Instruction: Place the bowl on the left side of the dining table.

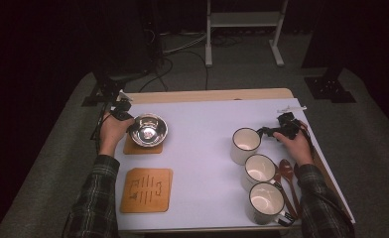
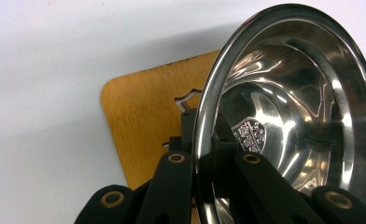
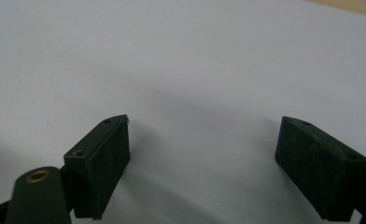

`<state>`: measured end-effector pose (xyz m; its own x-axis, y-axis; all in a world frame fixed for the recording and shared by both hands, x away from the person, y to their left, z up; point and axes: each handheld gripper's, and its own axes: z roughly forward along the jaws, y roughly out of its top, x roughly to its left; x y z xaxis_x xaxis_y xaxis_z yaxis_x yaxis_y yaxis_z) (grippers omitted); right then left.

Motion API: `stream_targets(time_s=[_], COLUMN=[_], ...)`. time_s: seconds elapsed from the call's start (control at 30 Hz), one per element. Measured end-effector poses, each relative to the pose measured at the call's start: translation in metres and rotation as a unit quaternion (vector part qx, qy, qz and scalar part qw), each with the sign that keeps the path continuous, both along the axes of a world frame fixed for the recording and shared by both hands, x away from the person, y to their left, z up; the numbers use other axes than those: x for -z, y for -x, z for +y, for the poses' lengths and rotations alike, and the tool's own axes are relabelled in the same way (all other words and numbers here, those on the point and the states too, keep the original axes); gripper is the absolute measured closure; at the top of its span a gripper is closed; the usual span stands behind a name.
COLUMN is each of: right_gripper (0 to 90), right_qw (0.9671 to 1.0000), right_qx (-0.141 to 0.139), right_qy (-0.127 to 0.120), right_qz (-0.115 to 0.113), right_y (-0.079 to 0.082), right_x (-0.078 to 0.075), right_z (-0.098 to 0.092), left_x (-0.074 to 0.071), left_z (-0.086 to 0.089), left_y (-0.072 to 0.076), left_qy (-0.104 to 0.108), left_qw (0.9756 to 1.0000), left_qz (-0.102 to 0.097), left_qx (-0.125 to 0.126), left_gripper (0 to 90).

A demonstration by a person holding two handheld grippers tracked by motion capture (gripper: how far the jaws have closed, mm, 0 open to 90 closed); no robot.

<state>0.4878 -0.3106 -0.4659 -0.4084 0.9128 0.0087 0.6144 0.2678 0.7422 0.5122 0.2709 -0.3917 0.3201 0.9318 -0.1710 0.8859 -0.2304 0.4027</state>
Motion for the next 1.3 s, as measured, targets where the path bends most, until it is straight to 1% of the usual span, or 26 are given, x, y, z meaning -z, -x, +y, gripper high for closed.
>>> stream_targets(time_s=[0.13,0.33,0.47,0.77,0.83,0.9,1.03,1.07,1.1,1.3], right_gripper=[16.2,16.2,16.1,16.2,16.2,16.1,16.2,16.2,16.2,16.2], right_qw=[1.0,1.0,1.0,1.0,1.0,1.0,1.0,1.0,1.0,1.0], right_qx=[0.0,0.0,0.0,0.0,0.0,0.0,0.0,0.0,0.0,0.0], right_qy=[0.0,0.0,0.0,0.0,0.0,0.001,0.001,0.001,0.001,0.001], right_qz=[0.0,0.0,0.0,0.0,0.0,-0.001,-0.001,-0.001,-0.001,-0.001], right_y=[0.0,0.0,0.0,0.0,0.0,0.0,0.0,0.0,0.0,0.0], right_x=[0.0,0.0,0.0,0.0,0.0,0.0,0.0,0.0,0.0,0.0], right_z=[0.0,0.0,0.0,0.0,0.0,0.0,0.0,0.0,0.0,0.0], left_x=[0.002,0.007,0.009,0.014,0.016,0.017,0.02,0.02,0.021,0.021], left_z=[0.003,0.006,0.007,0.008,0.009,0.009,0.01,0.01,0.01,0.008], left_y=[0.001,0.0,0.0,-0.001,-0.001,-0.001,0.0,0.0,0.0,0.0], left_qy=[-0.003,-0.017,-0.012,-0.024,-0.023,-0.021,-0.025,-0.028,-0.027,-0.04], left_qw=[1.0,0.9997,0.9998,0.9993,0.9992,0.9992,0.999,0.9989,0.9989,0.9986], left_qz=[0.005,0.013,0.016,0.027,0.03,0.031,0.033,0.034,0.035,0.033], left_qx=[-0.005,-0.007,-0.009,-0.01,-0.012,-0.015,-0.016,-0.014,-0.016,-0.011], left_gripper=[86.9,84.7,84.3,79.7,78.4,77.6,75.7,75.1,74.4,72.7])
